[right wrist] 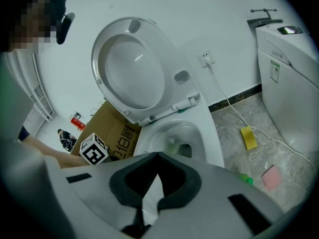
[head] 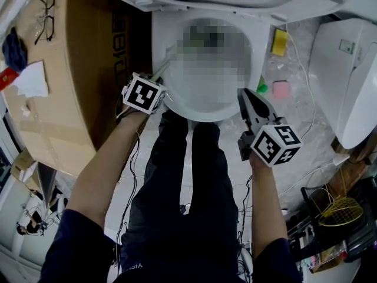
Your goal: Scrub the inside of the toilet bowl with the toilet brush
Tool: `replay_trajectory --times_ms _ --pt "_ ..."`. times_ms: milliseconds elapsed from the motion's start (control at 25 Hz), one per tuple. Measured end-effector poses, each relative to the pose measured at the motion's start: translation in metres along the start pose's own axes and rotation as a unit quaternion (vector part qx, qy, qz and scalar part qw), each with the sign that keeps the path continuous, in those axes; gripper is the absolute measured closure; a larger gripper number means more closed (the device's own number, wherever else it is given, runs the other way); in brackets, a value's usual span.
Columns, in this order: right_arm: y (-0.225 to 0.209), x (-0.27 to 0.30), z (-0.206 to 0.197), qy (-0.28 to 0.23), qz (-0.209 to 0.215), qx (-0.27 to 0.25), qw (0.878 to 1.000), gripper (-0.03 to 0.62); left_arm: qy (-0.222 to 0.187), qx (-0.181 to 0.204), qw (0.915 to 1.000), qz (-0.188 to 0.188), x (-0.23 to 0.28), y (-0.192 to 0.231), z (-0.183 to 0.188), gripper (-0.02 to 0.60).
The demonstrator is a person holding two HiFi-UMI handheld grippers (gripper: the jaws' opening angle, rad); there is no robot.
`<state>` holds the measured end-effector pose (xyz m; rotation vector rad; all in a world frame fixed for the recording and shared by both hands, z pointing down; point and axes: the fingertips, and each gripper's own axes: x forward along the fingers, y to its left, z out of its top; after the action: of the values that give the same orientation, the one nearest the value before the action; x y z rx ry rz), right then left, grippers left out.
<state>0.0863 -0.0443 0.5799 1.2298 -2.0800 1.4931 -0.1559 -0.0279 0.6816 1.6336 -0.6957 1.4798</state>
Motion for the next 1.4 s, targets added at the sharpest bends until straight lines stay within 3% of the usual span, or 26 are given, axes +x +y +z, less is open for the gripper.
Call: replay_trajectory --times_ms 680,1400 --pt "-0.021 -0.036 -0.018 -0.019 -0.017 0.019 0.999 0.589 -0.026 0.023 0.9991 -0.023 0.004 -0.051 0.033 0.550" --pt "-0.031 -0.063 -0.038 -0.031 -0.020 0.020 0.999 0.589 -0.031 0.038 0.9979 -0.041 0.009 -0.103 0.013 0.549"
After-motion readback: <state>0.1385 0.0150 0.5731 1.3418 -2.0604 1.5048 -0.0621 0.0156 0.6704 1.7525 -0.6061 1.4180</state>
